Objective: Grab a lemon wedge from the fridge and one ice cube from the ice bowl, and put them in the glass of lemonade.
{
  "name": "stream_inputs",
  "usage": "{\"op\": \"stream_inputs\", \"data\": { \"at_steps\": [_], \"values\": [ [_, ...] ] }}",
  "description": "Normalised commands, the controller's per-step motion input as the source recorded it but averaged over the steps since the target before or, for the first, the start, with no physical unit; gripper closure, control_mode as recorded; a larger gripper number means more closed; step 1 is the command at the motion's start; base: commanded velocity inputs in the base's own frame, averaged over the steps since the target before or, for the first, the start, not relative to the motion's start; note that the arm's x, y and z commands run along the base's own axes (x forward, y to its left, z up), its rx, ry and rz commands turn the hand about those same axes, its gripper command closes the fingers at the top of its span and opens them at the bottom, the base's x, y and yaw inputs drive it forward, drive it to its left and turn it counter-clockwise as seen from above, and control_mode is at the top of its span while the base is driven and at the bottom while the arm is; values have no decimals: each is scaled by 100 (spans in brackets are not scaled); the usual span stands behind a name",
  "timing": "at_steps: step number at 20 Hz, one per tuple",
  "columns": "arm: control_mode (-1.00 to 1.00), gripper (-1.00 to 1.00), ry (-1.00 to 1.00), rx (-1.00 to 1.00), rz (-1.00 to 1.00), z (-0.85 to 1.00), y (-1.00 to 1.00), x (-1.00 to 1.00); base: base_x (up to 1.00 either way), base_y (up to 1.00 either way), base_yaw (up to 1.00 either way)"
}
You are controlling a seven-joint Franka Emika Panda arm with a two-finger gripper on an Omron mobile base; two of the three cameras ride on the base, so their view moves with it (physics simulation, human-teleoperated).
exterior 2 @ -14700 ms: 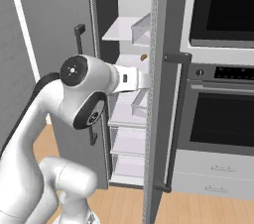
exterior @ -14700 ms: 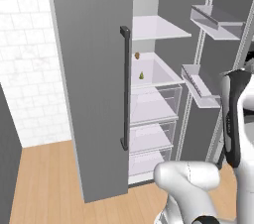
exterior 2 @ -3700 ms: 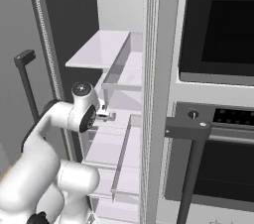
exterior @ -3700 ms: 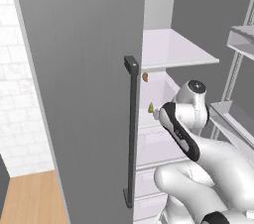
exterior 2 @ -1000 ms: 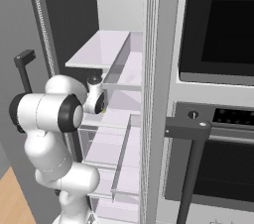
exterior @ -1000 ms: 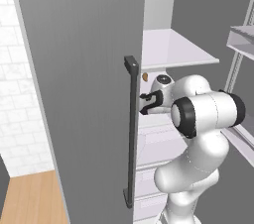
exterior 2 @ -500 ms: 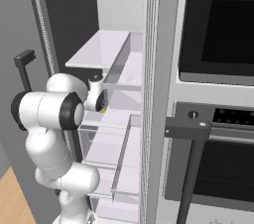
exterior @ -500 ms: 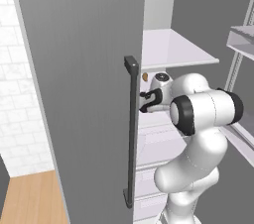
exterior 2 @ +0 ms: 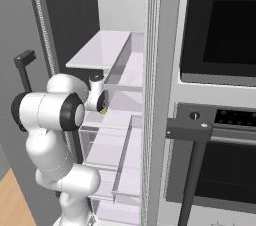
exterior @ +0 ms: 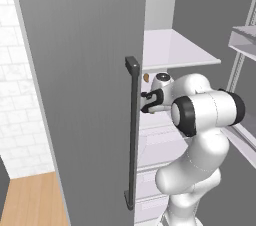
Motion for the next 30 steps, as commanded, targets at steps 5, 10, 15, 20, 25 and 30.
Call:
{"op": "stream_inputs", "data": {
  "at_steps": [5, 10, 15, 20, 25, 30],
  "values": [
    [-100, -100, 0, 0, -5, -2, 0, -15, 0, 0, 0],
    [-100, -100, 0, 0, -3, -5, 0, -4, 0, 0, 0],
    [-100, -100, 0, 0, 0, -16, 1, 7, 0, 0, 0],
    [-100, 100, 4, 0, 0, -16, 0, 0, 0, 0, 0],
    [-100, 100, 6, 0, 0, -2, 0, 0, 0, 0, 0],
    [-100, 100, 5, 0, 0, 0, 0, 0, 0, 0, 0]
  ]
}}
